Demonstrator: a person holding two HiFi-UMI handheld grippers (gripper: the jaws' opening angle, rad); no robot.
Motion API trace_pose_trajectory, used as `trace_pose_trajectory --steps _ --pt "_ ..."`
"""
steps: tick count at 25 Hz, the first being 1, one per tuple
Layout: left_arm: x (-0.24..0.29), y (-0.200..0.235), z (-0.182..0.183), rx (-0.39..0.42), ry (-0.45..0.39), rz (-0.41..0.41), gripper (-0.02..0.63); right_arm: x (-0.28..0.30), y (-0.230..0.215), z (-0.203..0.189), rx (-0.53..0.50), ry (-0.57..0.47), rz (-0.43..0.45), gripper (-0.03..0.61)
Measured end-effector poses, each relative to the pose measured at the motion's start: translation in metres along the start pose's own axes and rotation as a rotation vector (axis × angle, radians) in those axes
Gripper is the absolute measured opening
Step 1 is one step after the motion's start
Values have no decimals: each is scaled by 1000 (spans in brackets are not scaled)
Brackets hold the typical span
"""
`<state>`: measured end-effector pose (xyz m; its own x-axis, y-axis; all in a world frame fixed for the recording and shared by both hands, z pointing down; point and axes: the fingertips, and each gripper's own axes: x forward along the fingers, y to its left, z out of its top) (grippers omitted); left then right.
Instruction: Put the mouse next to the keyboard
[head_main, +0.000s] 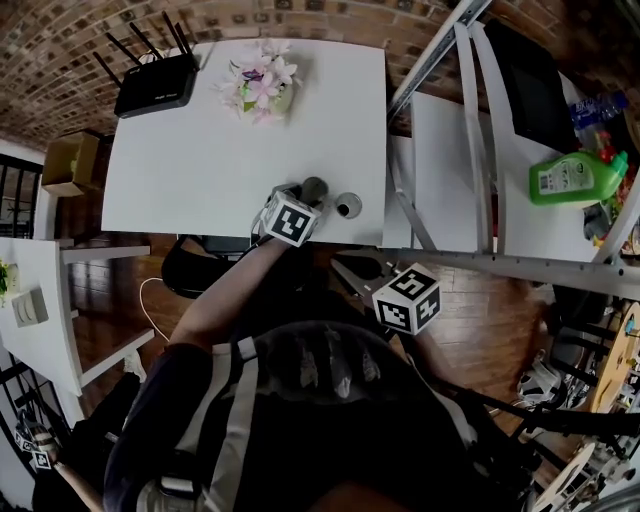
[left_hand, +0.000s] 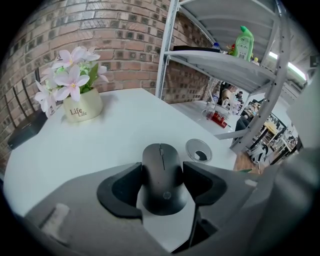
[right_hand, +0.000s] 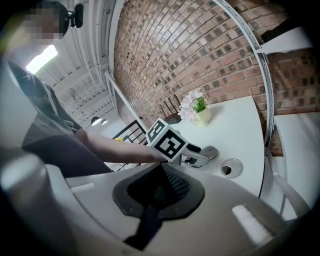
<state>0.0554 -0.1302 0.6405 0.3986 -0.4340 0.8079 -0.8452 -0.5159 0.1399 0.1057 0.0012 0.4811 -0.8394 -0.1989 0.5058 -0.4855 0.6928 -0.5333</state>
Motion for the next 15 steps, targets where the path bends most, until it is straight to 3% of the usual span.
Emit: trace_pose_trajectory --steps 15 --pt "-11 24 -19 -55 7 21 268 20 8 6 -19 23 47 5"
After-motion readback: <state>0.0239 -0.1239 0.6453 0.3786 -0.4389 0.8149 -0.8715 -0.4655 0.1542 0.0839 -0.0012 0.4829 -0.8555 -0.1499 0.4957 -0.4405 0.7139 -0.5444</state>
